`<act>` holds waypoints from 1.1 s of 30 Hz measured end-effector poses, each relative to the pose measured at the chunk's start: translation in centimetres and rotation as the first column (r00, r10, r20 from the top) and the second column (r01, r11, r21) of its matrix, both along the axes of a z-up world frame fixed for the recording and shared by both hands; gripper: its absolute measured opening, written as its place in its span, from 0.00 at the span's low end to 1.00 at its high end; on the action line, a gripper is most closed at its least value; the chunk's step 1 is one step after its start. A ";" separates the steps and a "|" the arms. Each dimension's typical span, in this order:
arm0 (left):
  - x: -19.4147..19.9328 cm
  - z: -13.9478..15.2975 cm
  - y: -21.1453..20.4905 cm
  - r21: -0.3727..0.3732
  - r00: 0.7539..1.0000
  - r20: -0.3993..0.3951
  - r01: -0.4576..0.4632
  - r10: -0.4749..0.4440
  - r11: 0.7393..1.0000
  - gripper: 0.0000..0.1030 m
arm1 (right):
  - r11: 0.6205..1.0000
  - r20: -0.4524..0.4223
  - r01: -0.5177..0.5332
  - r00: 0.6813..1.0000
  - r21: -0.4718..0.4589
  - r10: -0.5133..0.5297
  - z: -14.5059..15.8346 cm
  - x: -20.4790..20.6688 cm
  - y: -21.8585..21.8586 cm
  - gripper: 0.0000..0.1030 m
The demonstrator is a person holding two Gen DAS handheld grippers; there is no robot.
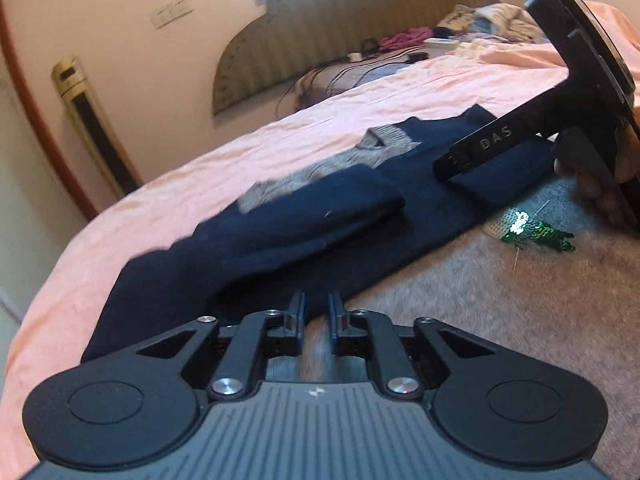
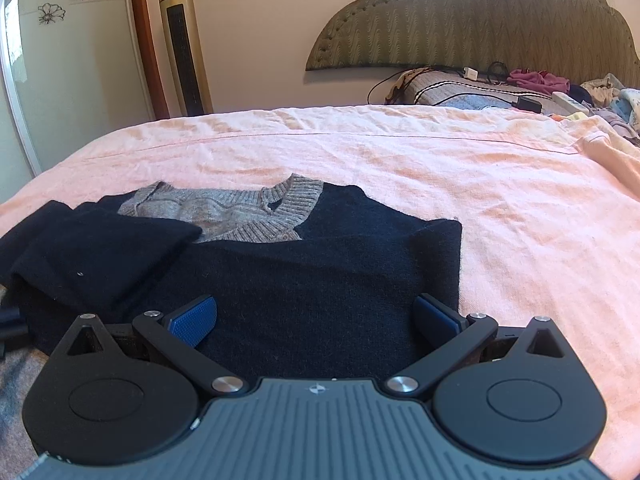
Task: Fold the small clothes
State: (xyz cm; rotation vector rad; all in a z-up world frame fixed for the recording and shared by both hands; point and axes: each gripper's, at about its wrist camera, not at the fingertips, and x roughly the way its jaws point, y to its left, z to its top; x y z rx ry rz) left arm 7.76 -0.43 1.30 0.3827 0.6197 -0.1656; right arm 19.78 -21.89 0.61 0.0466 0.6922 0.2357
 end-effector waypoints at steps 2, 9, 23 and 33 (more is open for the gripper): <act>-1.1 0.4 1.8 -0.121 0.999 -0.013 -0.035 0.034 0.992 0.34 | 1.000 0.001 0.000 1.000 0.008 0.000 0.0 0.0 -0.1 1.00; -2.1 -1.0 8.0 -0.523 0.964 -0.014 -0.233 0.265 0.820 0.86 | 0.996 -0.034 0.055 0.998 0.072 -0.053 2.1 -0.2 -0.2 0.95; -0.1 -1.6 10.9 -0.639 0.934 -0.104 -0.327 0.343 0.696 0.89 | 0.936 -0.291 -0.064 0.941 0.345 0.172 2.7 3.3 7.9 0.13; -0.2 -1.6 11.1 -0.643 0.934 -0.105 -0.326 0.342 0.693 0.90 | 0.993 -0.163 -0.067 0.983 0.101 0.083 6.3 1.7 -0.5 0.13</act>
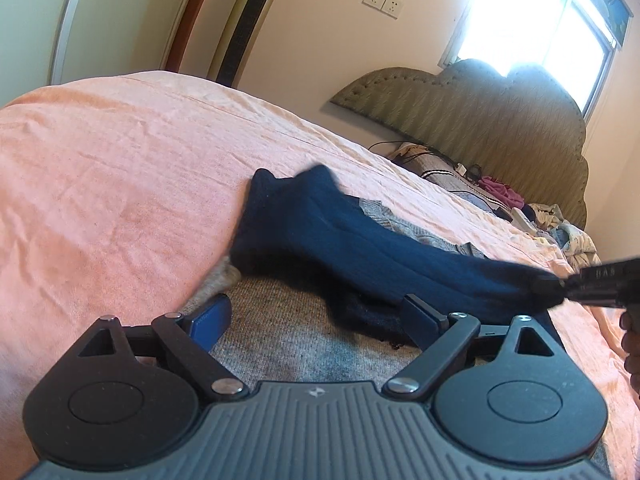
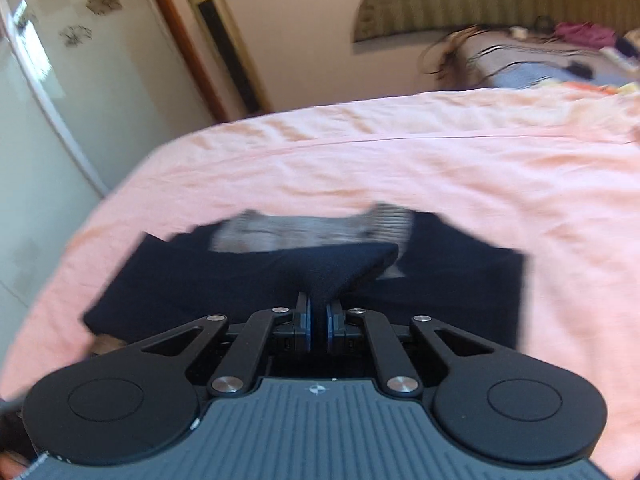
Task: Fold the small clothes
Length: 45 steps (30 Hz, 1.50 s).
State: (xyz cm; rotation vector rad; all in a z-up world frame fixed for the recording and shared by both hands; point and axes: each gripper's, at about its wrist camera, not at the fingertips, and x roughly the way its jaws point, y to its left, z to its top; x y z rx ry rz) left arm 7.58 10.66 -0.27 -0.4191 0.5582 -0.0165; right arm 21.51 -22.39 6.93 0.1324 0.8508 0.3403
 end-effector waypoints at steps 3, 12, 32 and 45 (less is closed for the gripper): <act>0.0 0.0 0.0 0.002 1.000 -0.001 0.003 -0.003 1.000 0.90 | 0.999 -0.009 0.039 0.999 -0.036 -0.040 -1.4 -0.4 -2.5 0.13; 1.3 1.9 1.2 0.016 1.000 -0.020 0.006 -0.005 1.000 0.90 | 0.984 0.137 0.163 0.976 0.068 -0.171 -1.4 -2.3 -4.5 0.74; 11.7 0.2 -0.3 0.442 0.989 -0.108 -0.047 0.105 0.896 0.04 | 0.996 0.148 0.067 0.987 -0.058 -0.058 -4.6 1.0 -2.6 0.09; 5.4 1.5 -5.0 0.542 0.996 -0.056 0.092 -0.074 0.835 0.69 | 1.000 0.184 0.030 0.982 -0.003 -0.028 -3.1 -4.3 -0.9 0.59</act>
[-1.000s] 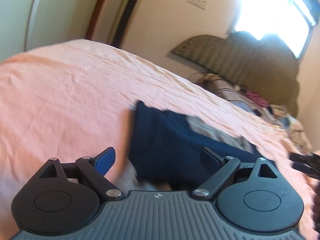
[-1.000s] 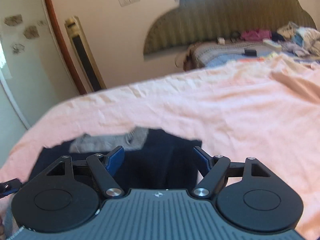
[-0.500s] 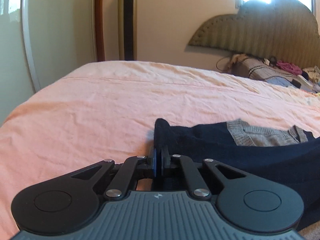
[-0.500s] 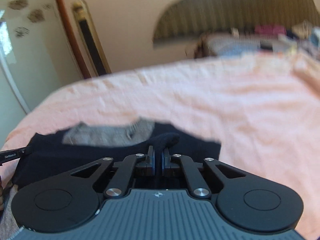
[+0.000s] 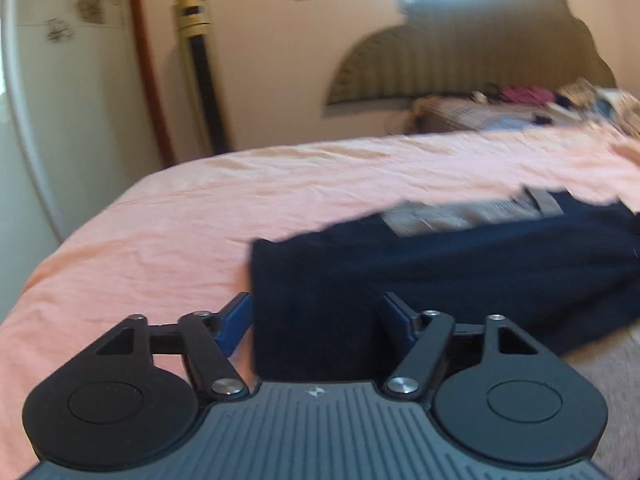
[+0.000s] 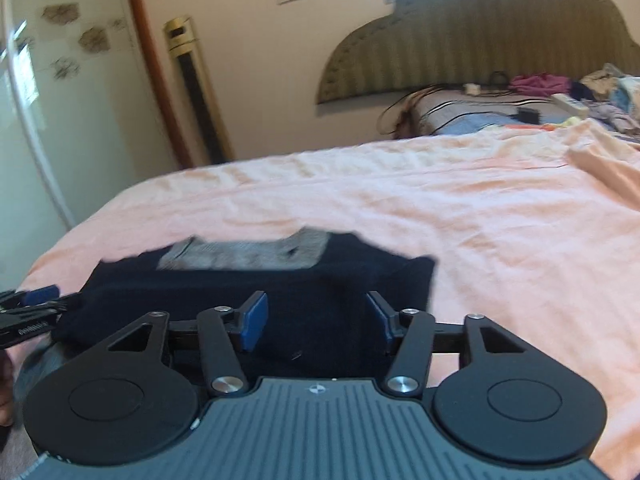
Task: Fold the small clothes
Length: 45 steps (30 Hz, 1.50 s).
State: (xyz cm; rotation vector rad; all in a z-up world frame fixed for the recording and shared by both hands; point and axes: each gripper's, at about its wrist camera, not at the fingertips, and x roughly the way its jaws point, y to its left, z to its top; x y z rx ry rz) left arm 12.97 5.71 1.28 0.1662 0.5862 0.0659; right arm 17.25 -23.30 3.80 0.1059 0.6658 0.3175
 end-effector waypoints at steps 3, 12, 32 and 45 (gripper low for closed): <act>0.9 -0.5 0.8 -0.027 0.999 -0.048 0.006 -0.007 1.000 0.69 | 0.989 0.042 -0.031 0.998 -0.142 0.037 -2.8 -0.4 1.3 0.60; -5.5 1.0 6.9 -0.150 0.996 -0.083 -0.027 0.015 0.988 0.68 | 0.996 0.002 0.083 0.997 0.026 -0.083 0.6 -5.7 -4.8 0.75; -12.0 0.7 7.4 -0.170 0.984 -0.170 0.018 -0.047 0.985 0.07 | 0.998 -0.153 0.057 0.987 0.030 -0.051 -0.5 -11.0 -7.8 0.72; -15.2 0.8 8.8 -0.307 0.983 -0.184 -0.044 -0.014 0.951 0.07 | 0.996 -0.165 0.094 0.982 0.010 -0.091 -0.5 -14.4 -10.3 0.06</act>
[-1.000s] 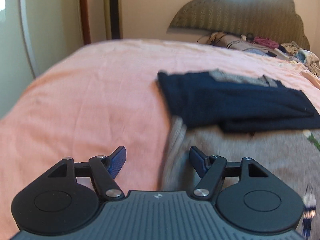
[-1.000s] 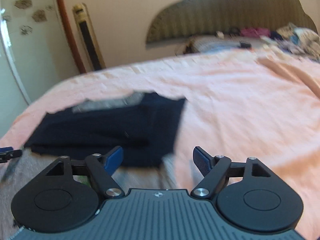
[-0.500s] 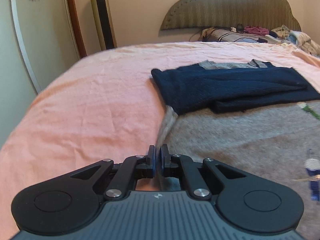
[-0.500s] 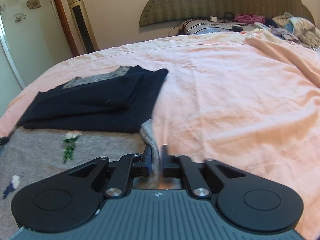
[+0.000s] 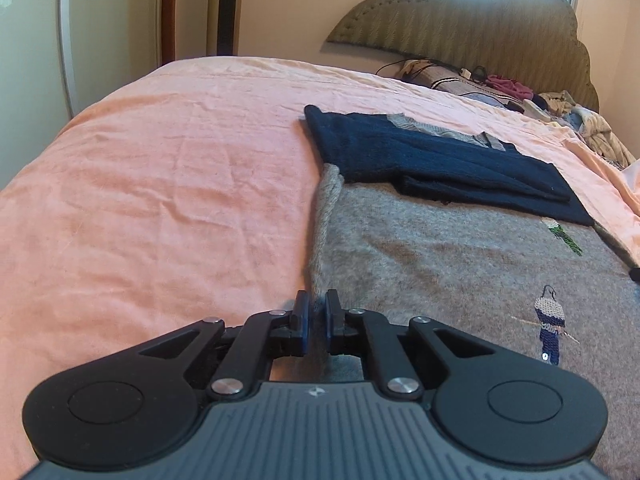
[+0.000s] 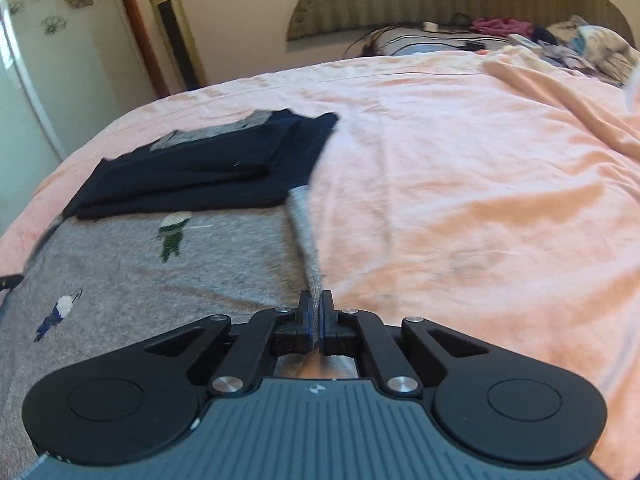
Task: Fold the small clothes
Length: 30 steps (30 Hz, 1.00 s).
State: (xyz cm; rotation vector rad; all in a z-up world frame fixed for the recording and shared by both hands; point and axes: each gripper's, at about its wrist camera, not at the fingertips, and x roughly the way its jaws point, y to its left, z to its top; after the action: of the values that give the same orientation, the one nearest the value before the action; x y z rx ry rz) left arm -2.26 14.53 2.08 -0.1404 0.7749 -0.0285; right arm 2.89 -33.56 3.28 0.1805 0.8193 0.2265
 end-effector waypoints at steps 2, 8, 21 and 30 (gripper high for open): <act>-0.5 -0.3 0.3 -0.028 1.000 0.001 0.006 -0.006 1.000 0.07 | 1.000 -0.004 -0.001 1.000 0.021 0.001 -0.8 -0.4 0.2 0.07; -1.9 0.0 1.2 -0.174 0.999 -0.033 0.037 -0.044 0.984 0.36 | 0.950 -0.103 0.019 0.995 0.310 0.014 -0.4 -1.6 -1.7 0.64; -0.3 -1.0 2.0 -0.331 0.996 -0.086 -0.033 0.004 0.943 0.03 | 0.934 -0.151 -0.003 0.987 0.358 0.061 -1.0 -0.5 -1.5 0.07; -2.7 -1.3 3.5 -0.376 0.996 -0.085 -0.002 -0.032 0.927 0.07 | 0.872 -0.210 0.097 0.978 0.480 0.006 -2.4 -2.3 -5.0 0.20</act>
State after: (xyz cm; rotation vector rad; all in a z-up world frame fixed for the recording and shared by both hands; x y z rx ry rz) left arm -4.97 18.07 0.76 -0.5041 0.8542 -0.1873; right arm 0.57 -38.56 0.89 0.7115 0.9511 0.3736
